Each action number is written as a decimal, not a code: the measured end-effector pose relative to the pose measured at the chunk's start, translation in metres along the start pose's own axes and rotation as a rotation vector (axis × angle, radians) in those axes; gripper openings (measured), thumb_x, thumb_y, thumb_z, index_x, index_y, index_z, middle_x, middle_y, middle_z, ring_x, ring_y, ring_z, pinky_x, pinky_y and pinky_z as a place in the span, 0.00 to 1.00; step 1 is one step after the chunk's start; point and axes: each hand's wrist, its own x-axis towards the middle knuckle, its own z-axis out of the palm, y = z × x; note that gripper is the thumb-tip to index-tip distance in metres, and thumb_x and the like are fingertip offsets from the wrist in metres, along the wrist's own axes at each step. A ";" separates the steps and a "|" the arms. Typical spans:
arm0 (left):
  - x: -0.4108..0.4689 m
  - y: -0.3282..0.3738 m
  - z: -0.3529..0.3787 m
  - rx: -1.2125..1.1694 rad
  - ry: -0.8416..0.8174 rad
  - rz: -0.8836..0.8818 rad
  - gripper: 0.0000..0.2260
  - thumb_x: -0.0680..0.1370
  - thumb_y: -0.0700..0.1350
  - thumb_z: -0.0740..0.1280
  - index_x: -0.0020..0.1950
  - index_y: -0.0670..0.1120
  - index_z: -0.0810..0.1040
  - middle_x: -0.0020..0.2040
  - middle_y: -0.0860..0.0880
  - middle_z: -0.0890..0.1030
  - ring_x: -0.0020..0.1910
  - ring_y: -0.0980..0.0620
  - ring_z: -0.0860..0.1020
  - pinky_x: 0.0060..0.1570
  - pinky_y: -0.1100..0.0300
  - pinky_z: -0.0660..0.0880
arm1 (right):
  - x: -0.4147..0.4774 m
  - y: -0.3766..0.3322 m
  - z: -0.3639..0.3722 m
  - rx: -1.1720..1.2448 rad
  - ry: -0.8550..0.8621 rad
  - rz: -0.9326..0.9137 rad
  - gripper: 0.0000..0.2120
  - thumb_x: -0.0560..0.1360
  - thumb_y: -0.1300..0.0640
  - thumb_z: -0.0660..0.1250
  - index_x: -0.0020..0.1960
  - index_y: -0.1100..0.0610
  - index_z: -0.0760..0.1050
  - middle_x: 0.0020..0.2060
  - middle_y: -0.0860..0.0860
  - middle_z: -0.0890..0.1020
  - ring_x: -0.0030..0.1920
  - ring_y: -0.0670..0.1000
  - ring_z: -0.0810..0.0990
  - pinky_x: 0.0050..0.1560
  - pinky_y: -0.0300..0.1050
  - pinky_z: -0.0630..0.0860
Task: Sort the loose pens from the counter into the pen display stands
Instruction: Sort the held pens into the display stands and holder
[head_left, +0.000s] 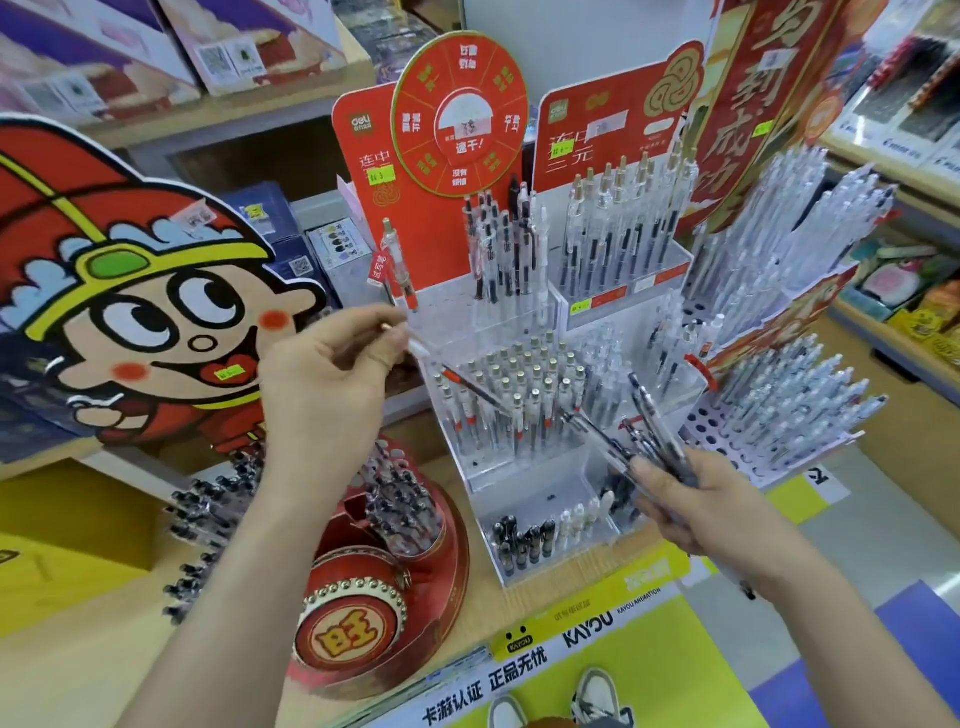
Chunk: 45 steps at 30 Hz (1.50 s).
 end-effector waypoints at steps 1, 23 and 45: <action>-0.005 -0.005 0.004 0.041 -0.027 -0.005 0.06 0.75 0.40 0.71 0.51 0.48 0.83 0.42 0.59 0.82 0.41 0.63 0.80 0.45 0.69 0.76 | 0.002 0.002 -0.001 0.018 0.031 -0.010 0.13 0.80 0.58 0.61 0.38 0.60 0.64 0.30 0.56 0.63 0.23 0.46 0.57 0.22 0.37 0.54; -0.031 -0.054 0.058 0.414 -0.340 0.386 0.13 0.78 0.48 0.62 0.49 0.44 0.84 0.40 0.49 0.84 0.39 0.46 0.81 0.42 0.52 0.79 | 0.002 0.002 0.015 -0.022 0.028 -0.081 0.12 0.81 0.58 0.61 0.41 0.64 0.69 0.25 0.47 0.71 0.23 0.47 0.63 0.24 0.37 0.60; -0.020 -0.053 0.065 0.502 -0.301 0.398 0.12 0.73 0.53 0.73 0.39 0.47 0.76 0.32 0.53 0.74 0.34 0.54 0.69 0.34 0.61 0.66 | 0.007 -0.004 0.035 0.147 0.038 -0.136 0.12 0.75 0.54 0.66 0.43 0.64 0.70 0.31 0.55 0.74 0.25 0.49 0.64 0.26 0.41 0.59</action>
